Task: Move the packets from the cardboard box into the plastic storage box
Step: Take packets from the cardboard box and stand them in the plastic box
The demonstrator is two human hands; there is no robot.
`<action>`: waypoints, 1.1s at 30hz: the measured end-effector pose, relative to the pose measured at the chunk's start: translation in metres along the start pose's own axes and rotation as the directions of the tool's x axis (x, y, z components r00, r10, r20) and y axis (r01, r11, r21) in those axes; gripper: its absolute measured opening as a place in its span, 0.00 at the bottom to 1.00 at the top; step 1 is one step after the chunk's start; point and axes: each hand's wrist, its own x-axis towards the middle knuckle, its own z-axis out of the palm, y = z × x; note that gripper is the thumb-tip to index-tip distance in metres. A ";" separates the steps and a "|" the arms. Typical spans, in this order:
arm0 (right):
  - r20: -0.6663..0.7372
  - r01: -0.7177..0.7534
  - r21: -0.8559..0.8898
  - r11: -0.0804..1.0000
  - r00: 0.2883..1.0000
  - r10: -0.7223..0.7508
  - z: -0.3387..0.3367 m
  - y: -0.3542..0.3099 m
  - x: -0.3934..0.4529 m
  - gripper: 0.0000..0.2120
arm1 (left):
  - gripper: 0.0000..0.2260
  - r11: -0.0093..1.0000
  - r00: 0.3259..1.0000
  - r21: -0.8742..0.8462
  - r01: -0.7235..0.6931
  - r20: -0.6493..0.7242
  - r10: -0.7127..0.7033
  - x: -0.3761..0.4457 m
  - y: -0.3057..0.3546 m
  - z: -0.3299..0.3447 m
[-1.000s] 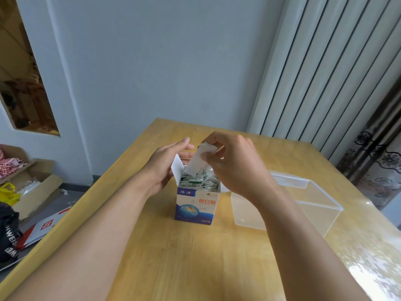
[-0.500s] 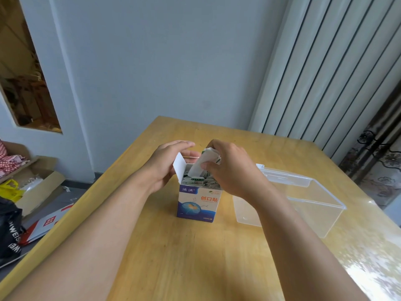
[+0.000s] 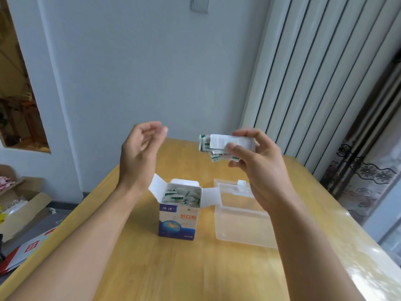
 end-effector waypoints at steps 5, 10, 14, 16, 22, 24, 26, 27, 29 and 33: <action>0.204 -0.294 0.422 0.858 0.953 0.226 -0.018 -0.005 -0.014 0.12 | 0.42 0.983 0.880 -0.029 0.182 0.451 -0.149 -0.046 0.030 0.065; 0.173 -0.208 0.123 0.970 0.967 0.185 -0.035 0.001 -0.019 0.09 | 0.21 0.854 0.883 -0.270 0.444 0.296 -0.365 -0.063 0.035 0.129; 0.168 -0.163 -0.167 0.972 0.967 0.191 -0.057 0.006 -0.011 0.10 | 0.23 0.688 0.810 -0.437 0.579 0.217 -0.544 -0.060 0.033 0.147; 0.118 -0.158 -0.196 0.968 0.976 0.183 -0.058 0.009 -0.008 0.12 | 0.24 0.663 0.789 -0.434 0.610 0.251 -0.561 -0.061 0.032 0.151; -0.016 -0.197 -0.229 0.953 0.980 0.198 -0.059 0.023 0.003 0.14 | 0.24 0.547 0.695 -0.434 0.716 0.367 -0.618 -0.064 0.021 0.161; -0.025 -0.201 -0.369 0.908 0.978 0.207 -0.062 0.025 0.004 0.12 | 0.22 0.511 0.673 -0.452 0.731 0.352 -0.651 -0.063 0.014 0.162; -0.039 -0.196 -0.478 0.856 0.978 0.203 -0.067 0.027 0.006 0.11 | 0.22 0.475 0.655 -0.473 0.742 0.365 -0.662 -0.061 0.011 0.161; -0.054 -0.189 -0.535 0.824 0.980 0.190 -0.068 0.029 0.007 0.10 | 0.22 0.454 0.644 -0.480 0.750 0.378 -0.665 -0.061 0.010 0.161; -0.112 -0.175 -0.695 0.697 0.984 0.136 -0.070 0.032 0.009 0.12 | 0.22 0.396 0.619 -0.514 0.761 0.390 -0.681 -0.060 0.007 0.161; -0.254 -0.180 -0.801 0.572 0.966 -0.052 -0.069 0.027 0.008 0.08 | 0.23 0.271 0.529 -0.527 0.805 0.433 -0.730 -0.057 0.004 0.161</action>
